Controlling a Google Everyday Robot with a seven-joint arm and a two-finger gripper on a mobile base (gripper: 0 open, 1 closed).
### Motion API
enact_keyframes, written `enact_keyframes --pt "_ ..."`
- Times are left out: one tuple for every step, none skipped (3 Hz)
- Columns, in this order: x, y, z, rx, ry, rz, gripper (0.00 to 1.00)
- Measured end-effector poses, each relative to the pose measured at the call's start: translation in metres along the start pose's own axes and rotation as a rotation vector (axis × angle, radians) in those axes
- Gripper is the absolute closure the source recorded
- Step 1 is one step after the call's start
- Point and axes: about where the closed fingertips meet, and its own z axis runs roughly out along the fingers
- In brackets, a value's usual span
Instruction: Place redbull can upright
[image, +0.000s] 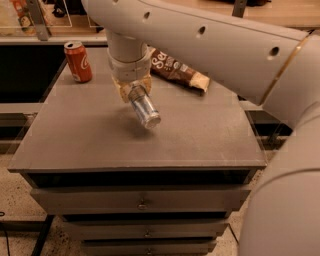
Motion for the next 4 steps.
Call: enact_keyframes --pt "0.0084 -0.0153 -0.0263 0.016 -0.135 -0.068 1.0" --pt "0.0042 -0.0154 -0.0281 0.01 -0.173 -0.074 1.0" --pt "0.0047 -0.0153 -0.028 0.011 -0.17 -0.073 1.0" --pt "0.0025 -0.0225 -0.0356 -0.016 -0.239 -0.099 1.0"
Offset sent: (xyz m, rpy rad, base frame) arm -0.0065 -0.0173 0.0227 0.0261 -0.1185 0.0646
